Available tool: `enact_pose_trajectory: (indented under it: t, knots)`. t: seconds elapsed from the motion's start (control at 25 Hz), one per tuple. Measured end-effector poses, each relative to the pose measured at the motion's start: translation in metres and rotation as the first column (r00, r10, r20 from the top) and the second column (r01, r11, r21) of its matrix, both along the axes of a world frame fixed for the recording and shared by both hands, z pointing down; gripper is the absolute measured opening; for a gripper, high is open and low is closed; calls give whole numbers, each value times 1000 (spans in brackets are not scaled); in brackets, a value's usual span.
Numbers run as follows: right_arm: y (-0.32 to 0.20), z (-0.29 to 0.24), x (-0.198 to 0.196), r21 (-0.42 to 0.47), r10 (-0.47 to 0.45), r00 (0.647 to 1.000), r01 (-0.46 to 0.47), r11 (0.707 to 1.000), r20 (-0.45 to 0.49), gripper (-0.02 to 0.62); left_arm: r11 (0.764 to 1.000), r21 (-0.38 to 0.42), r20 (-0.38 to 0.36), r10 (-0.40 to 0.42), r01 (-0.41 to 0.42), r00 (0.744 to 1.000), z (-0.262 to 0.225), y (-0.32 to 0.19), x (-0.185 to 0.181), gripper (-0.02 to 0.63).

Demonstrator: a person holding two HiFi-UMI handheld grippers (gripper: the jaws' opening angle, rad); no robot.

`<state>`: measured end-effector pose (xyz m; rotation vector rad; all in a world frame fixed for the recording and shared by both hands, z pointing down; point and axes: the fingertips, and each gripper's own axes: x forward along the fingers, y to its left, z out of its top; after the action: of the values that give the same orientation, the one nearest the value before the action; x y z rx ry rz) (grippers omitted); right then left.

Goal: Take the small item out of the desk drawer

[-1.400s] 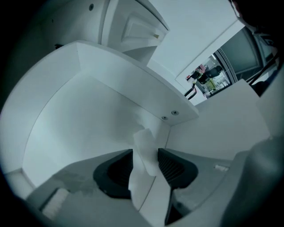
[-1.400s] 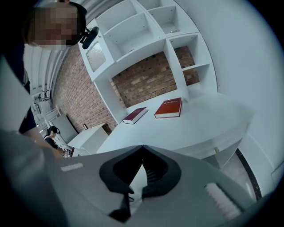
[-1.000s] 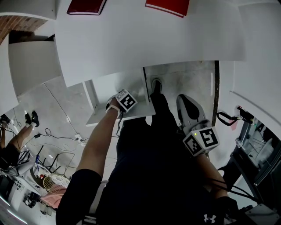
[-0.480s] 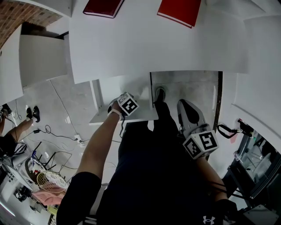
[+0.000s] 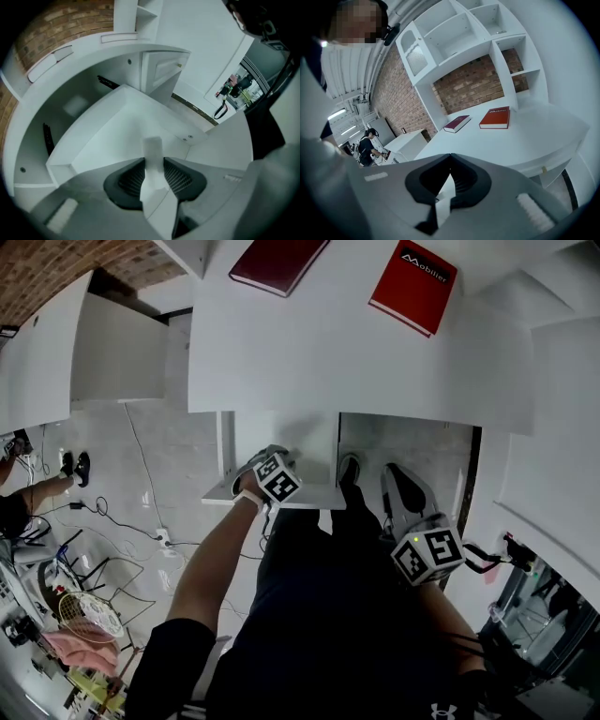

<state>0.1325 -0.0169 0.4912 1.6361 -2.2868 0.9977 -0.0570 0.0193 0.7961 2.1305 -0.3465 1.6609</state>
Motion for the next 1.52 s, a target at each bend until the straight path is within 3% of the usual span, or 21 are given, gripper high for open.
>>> enact_pose_trajectory:
  t: [0.28, 0.8, 1.2, 1.52]
  knots:
    - [-8, -15, -23, 41, -74, 997, 73, 996, 0, 3, 981, 108, -93, -154, 164, 984, -54, -22, -9, 137]
    - [-21, -46, -58, 125, -164, 986, 164, 979, -10, 3, 893, 228, -288, -320, 389, 903, -158, -50, -24, 137]
    - [-32, -64, -66, 165, -176, 984, 177, 970, -20, 3, 826, 286, -359, -378, 486, 854, -203, -86, -43, 137]
    - [-40, -73, -60, 194, -156, 987, 159, 968, -30, 3, 806, 333, -375, -364, 490, 853, -223, -122, -47, 137]
